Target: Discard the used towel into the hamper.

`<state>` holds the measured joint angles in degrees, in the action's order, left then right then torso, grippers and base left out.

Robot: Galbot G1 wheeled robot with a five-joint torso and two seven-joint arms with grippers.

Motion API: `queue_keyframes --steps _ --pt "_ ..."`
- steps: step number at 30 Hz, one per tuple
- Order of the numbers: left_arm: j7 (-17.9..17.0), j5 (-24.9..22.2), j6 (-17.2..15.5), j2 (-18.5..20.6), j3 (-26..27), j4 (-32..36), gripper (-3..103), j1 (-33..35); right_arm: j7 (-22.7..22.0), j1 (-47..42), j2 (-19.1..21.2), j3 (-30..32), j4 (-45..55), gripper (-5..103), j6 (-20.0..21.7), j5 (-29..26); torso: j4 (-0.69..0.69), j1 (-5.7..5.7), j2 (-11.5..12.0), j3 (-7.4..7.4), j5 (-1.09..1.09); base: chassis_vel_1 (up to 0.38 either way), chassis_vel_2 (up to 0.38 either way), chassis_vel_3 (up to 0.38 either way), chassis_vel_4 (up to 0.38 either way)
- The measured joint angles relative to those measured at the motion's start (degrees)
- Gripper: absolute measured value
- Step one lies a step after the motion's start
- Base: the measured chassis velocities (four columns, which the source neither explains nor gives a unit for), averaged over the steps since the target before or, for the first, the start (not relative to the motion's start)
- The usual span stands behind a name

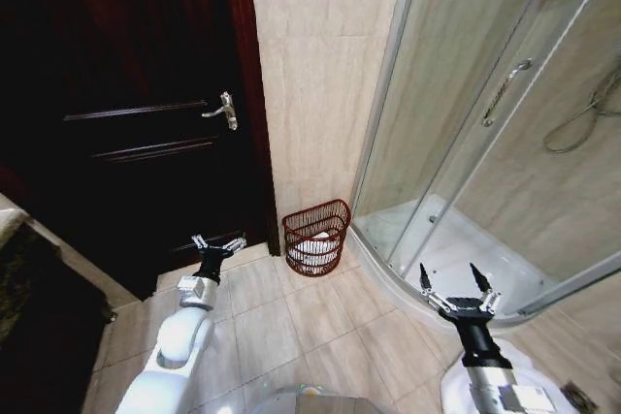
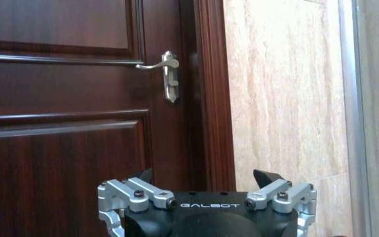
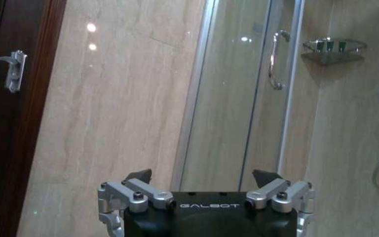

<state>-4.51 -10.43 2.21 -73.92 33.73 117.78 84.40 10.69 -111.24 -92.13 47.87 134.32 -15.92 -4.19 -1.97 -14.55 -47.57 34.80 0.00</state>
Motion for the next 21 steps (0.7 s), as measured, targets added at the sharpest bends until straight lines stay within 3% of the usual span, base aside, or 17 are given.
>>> queue_keyframes --steps 21 --pt "0.4 -0.2 1.3 0.1 -0.4 -0.1 100 0.1 -1.6 -0.2 0.0 0.0 -0.2 100 -1.1 0.8 0.00 0.01 0.0 -0.01 -0.01 0.025 -0.028 -0.025 0.022"
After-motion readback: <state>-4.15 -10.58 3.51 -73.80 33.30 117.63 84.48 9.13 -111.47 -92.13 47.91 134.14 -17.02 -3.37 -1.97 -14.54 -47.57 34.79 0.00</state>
